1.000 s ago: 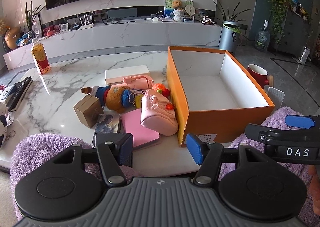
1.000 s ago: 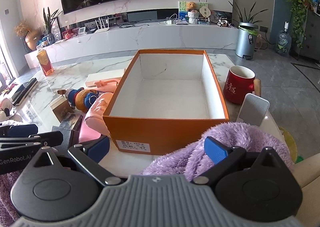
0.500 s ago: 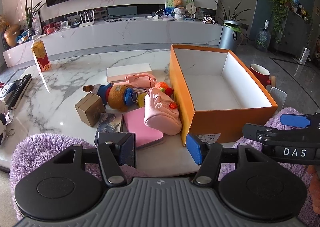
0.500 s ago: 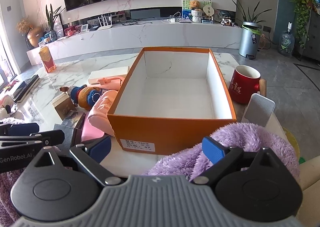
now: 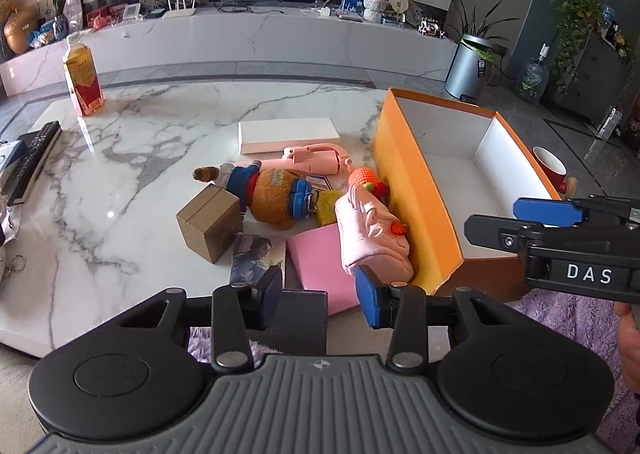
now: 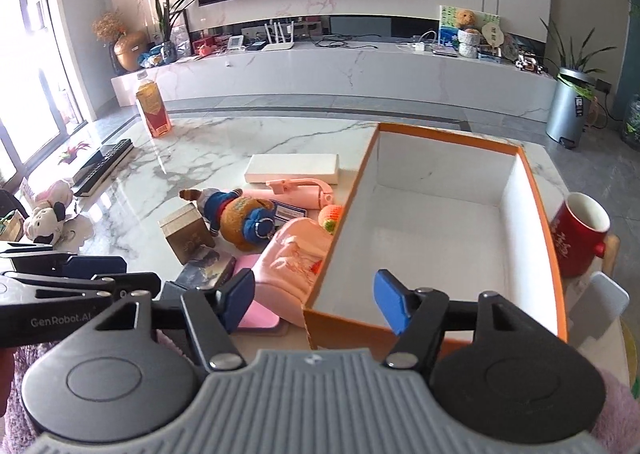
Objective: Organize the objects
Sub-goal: 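Grasp the pink bag with the right tool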
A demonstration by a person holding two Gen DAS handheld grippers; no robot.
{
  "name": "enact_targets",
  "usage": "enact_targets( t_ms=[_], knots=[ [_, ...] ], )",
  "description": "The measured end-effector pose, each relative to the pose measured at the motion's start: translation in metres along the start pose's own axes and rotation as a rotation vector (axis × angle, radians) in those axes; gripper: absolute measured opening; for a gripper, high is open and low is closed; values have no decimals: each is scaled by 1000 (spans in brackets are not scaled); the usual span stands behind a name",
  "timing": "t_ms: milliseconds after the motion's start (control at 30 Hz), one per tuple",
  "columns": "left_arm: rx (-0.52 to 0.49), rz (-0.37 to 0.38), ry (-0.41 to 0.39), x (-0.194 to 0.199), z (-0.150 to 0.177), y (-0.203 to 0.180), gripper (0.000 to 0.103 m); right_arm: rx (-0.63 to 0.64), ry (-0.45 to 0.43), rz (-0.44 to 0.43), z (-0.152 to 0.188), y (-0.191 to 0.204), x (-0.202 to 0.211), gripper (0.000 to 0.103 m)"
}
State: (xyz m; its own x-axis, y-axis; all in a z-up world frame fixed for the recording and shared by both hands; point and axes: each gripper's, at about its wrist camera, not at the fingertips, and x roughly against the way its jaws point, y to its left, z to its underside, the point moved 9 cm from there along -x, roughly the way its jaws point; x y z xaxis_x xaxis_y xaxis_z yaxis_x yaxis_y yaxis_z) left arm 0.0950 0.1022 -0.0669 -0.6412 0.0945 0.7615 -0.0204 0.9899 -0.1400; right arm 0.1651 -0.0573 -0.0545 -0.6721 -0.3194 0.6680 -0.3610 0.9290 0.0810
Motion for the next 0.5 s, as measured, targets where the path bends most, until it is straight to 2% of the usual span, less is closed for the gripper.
enact_targets(
  t_ms=[167,500],
  knots=[
    [-5,16,56,-25,-5,16,44,80,84,-30,-19,25,-46,56],
    [44,36,131,-67,-8,48,43,232,309,43,-9,51,-139,56]
  ],
)
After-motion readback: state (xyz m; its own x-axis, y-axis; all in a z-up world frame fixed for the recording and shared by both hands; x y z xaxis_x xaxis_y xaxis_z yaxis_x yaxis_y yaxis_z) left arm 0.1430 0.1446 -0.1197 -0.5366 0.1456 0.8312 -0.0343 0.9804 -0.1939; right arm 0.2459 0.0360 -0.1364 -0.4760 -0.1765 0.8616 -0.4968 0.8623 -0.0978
